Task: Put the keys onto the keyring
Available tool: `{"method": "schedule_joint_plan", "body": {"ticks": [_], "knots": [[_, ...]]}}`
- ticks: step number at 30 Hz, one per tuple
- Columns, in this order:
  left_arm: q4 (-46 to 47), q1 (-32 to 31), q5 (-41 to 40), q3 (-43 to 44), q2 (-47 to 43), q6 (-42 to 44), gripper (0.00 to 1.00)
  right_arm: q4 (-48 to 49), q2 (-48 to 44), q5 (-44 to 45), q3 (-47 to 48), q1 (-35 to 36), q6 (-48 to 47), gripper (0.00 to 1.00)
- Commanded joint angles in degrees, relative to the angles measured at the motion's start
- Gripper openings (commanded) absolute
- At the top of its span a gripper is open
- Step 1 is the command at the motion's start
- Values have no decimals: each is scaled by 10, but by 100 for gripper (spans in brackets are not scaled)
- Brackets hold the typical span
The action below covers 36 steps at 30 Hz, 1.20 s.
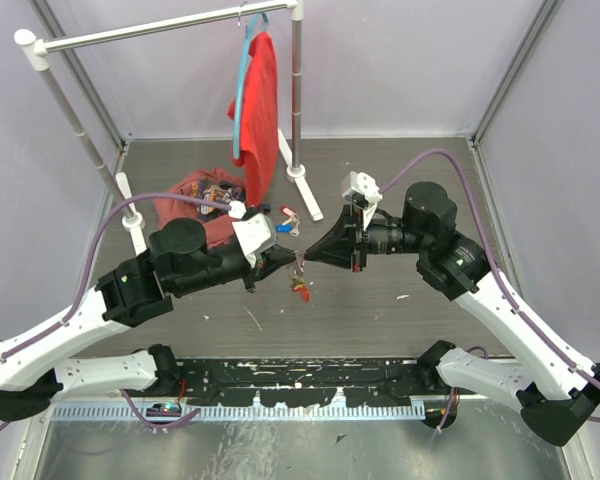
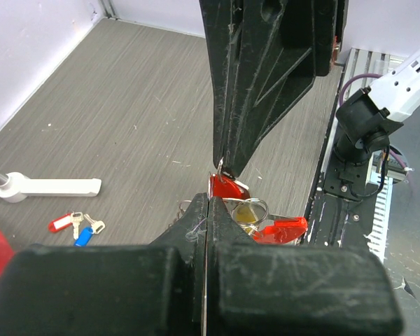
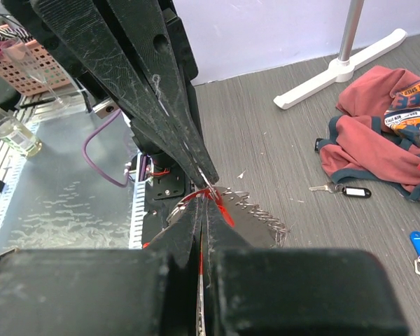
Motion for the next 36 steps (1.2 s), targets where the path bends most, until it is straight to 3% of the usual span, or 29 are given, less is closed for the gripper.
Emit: {"method": "schedule_joint_plan", "body": {"ticks": [1, 36], "knots": [[33, -2, 5, 12, -1, -6, 0, 38, 2, -1, 20, 5, 9, 1], [22, -3, 3, 2, -21, 1, 0, 30, 7, 62, 10, 7, 15, 1]]}}
